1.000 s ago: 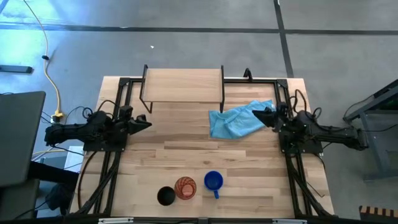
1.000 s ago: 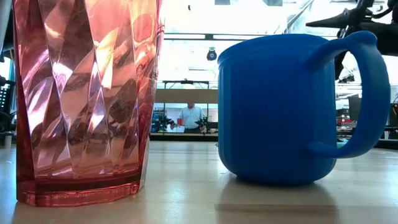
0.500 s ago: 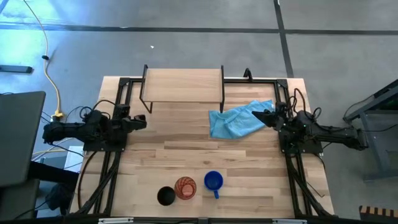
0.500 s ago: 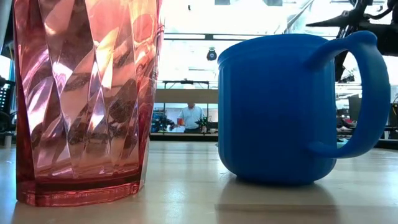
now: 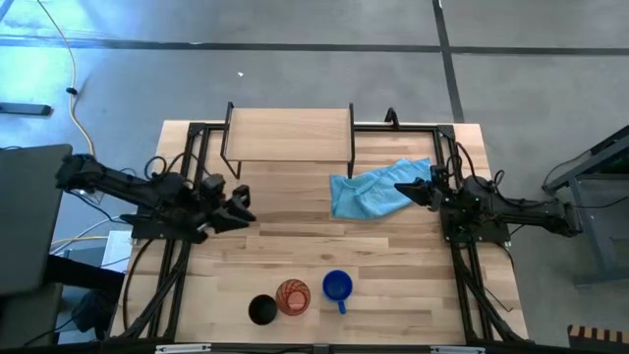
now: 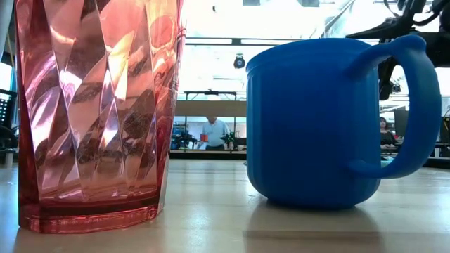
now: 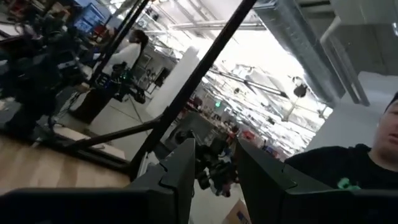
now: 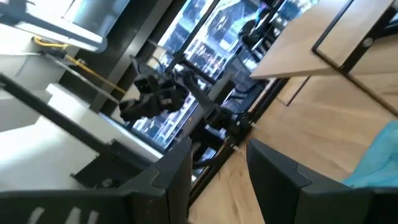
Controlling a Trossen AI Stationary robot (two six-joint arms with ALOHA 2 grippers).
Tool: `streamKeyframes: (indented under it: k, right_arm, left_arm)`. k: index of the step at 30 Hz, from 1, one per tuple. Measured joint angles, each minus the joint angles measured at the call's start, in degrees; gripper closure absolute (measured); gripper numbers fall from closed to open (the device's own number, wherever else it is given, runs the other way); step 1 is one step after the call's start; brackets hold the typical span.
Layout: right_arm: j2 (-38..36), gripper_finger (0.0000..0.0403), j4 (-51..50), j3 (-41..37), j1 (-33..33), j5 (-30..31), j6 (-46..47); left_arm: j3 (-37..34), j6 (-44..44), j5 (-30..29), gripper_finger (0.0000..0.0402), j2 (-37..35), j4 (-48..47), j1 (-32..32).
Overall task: Stack small to large cups/mugs on shelf
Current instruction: Put the orange cup on the shelf
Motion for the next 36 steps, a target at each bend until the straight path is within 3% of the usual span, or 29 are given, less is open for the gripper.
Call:
streamKeyframes:
  k: [3, 7, 12, 18, 25, 29, 32, 36]
  right_arm:
    - [0.0, 0.0258, -0.1, 0.0, 0.1, 0.5, 1.6]
    - [0.0, 0.0258, -0.1, 0.0, 0.1, 0.2, 1.5]
    - [0.0, 0.0258, -0.7, 0.0, 0.1, 1.1, 1.3]
    - [0.0, 0.0258, -5.0, 0.0, 0.1, 0.9, -3.8]
    - [0.0, 0.0258, -3.9, 0.0, 0.1, -3.8, -4.8]
    - [0.1, 0.0258, -3.1, 0.0, 0.1, -4.3, -4.4]
    - [0.2, 0.0258, 4.4, 0.0, 0.7, -5.5, -11.2]
    - [1.7, 0.0258, 18.4, 1.6, 4.5, -7.5, -27.0]
  left_arm:
    - [7.5, 2.0, 3.6, 0.0296, 6.5, -6.5, 0.1]
    - [20.3, 6.4, 7.5, 0.0296, 15.0, -28.1, -0.8]
    - [37.7, 13.7, 5.9, 0.0296, 25.0, -55.5, -1.1]
    - [52.9, 16.3, 5.2, 0.0295, 32.7, -71.1, -1.1]
    - [56.6, 14.5, 5.8, 0.0295, 34.5, -81.2, -1.1]
    - [56.6, 10.8, 2.7, 0.0295, 35.5, -86.4, -1.8]
    - [56.5, 9.8, -0.6, 0.0295, 37.6, -88.2, -3.8]
    - [56.5, 9.7, -2.8, 0.0295, 41.0, -87.3, -7.5]
